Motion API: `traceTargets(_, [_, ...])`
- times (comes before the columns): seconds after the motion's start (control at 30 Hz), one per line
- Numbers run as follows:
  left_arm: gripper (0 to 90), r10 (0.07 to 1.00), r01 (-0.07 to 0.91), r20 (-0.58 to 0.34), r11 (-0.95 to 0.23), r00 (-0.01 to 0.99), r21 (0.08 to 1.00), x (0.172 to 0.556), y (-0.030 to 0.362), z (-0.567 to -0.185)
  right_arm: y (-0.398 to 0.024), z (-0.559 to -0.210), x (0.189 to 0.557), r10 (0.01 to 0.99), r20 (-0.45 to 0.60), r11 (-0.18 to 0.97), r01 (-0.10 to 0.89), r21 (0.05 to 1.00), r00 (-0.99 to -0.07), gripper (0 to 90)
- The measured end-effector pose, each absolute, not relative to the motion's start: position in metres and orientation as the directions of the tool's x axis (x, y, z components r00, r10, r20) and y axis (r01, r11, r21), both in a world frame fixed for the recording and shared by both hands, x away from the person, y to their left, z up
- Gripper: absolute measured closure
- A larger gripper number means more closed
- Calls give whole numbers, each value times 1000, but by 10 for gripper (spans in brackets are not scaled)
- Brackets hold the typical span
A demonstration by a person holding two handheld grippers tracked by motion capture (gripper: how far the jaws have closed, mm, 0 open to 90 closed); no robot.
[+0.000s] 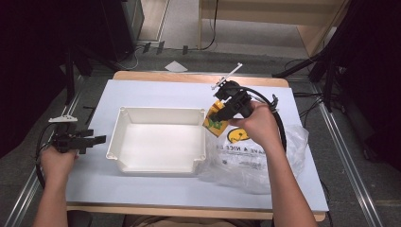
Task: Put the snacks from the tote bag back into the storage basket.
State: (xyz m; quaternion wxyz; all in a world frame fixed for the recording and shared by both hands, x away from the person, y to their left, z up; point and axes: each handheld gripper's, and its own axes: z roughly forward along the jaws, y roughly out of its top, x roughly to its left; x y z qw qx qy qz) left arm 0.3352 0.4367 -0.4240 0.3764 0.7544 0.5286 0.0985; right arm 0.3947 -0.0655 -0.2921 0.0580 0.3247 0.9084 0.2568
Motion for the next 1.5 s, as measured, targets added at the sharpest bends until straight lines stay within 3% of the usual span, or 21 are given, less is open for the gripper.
traceTargets(0.9, [231,858,723,-253,-180,447,667,339,433,-425,-33,-285,412,562,73,706,524,476,-824,542])
traceTargets(1.5, [242,851,716,-255,-184,459,673,340,432,-425,-10,-285,413,534,52,713,483,509,-844,542])
